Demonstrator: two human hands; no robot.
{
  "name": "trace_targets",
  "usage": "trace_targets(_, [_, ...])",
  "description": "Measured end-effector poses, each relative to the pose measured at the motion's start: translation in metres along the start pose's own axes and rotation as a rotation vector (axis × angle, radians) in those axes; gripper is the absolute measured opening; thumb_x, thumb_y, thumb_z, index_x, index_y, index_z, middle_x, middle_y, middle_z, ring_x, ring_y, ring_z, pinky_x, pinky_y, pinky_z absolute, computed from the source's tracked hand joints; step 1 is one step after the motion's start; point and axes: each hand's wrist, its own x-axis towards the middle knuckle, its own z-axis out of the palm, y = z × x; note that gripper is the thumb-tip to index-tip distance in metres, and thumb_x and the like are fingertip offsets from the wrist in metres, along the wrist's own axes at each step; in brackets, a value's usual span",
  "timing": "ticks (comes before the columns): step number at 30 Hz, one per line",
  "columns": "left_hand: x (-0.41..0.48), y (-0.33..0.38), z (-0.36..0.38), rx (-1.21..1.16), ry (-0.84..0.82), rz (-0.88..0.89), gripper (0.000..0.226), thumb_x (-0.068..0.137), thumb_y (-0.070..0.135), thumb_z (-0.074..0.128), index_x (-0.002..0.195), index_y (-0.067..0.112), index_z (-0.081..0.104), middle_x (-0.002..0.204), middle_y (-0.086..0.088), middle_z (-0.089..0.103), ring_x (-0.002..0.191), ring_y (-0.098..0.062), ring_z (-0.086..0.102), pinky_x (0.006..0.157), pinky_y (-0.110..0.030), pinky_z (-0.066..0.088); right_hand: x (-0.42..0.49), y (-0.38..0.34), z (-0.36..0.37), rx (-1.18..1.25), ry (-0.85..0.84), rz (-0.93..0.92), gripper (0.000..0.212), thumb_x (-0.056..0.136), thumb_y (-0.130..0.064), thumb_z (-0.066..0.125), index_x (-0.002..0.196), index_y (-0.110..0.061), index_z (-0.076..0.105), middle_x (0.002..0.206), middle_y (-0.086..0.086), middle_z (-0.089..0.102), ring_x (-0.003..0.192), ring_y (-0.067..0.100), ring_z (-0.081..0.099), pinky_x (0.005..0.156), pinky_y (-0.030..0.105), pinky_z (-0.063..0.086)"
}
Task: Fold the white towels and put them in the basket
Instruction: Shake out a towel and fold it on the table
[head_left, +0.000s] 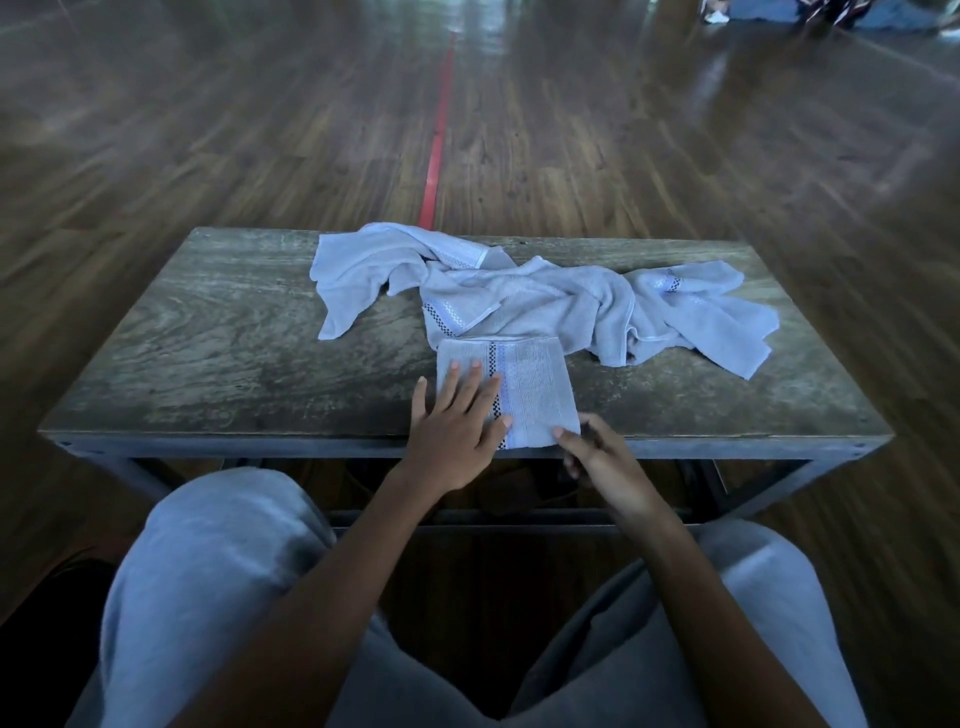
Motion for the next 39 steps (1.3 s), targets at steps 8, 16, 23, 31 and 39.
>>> trace_targets(8, [-0.001, 0.001, -0.001, -0.035, -0.003, -0.004, 0.056, 0.098, 0.053, 0.016, 0.15, 0.037, 0.002, 0.159, 0.009, -0.009, 0.145, -0.012, -0.017, 0.115, -0.05, -0.011, 0.002, -0.002, -0.007, 0.025, -0.007, 0.023, 0.021, 0.088, -0.017, 0.065, 0.108, -0.014, 0.06, 0.058, -0.009, 0.055, 0.048, 0.011, 0.039, 0.045, 0.019, 0.031])
trace_targets(16, [0.001, 0.004, -0.003, -0.008, -0.036, -0.011, 0.058, 0.098, 0.052, 0.014, 0.151, 0.032, 0.002, 0.159, 0.006, -0.013, 0.145, -0.016, -0.019, 0.113, -0.051, -0.015, 0.002, -0.009, -0.015, -0.041, 0.012, 0.069, 0.018, 0.088, -0.022, 0.064, 0.095, -0.005, 0.067, 0.045, -0.011, 0.047, 0.041, 0.01, 0.03, 0.043, 0.02, 0.024])
trace_targets(23, [0.001, 0.005, -0.004, 0.012, -0.023, -0.016, 0.058, 0.098, 0.053, 0.015, 0.151, 0.031, 0.003, 0.16, 0.004, -0.011, 0.145, -0.017, -0.018, 0.112, -0.053, -0.015, 0.007, -0.01, -0.016, -0.097, -0.073, 0.035, 0.008, 0.088, -0.015, 0.064, 0.088, -0.008, 0.066, 0.048, -0.007, 0.047, 0.041, 0.009, 0.032, 0.043, 0.021, 0.024])
trace_targets(31, [0.001, 0.005, -0.002, 0.044, -0.004, -0.014, 0.06, 0.098, 0.054, 0.015, 0.152, 0.029, 0.003, 0.16, 0.0, -0.01, 0.145, -0.017, -0.018, 0.108, -0.053, -0.022, 0.013, -0.007, -0.018, -0.032, -0.065, 0.05, 0.008, 0.087, -0.011, 0.065, 0.086, -0.003, 0.065, 0.049, -0.001, 0.041, 0.04, 0.01, 0.028, 0.042, 0.023, 0.022])
trace_targets(39, [-0.004, -0.002, -0.003, 0.104, 0.011, 0.026, 0.072, 0.093, 0.061, 0.01, 0.152, 0.021, 0.0, 0.16, -0.001, -0.01, 0.145, -0.016, -0.016, 0.106, -0.052, -0.025, 0.009, -0.008, -0.012, -0.464, 0.013, 0.024, 0.044, 0.083, -0.048, 0.065, 0.064, -0.009, 0.053, 0.055, 0.002, 0.047, 0.052, 0.013, 0.047, 0.049, 0.026, 0.033])
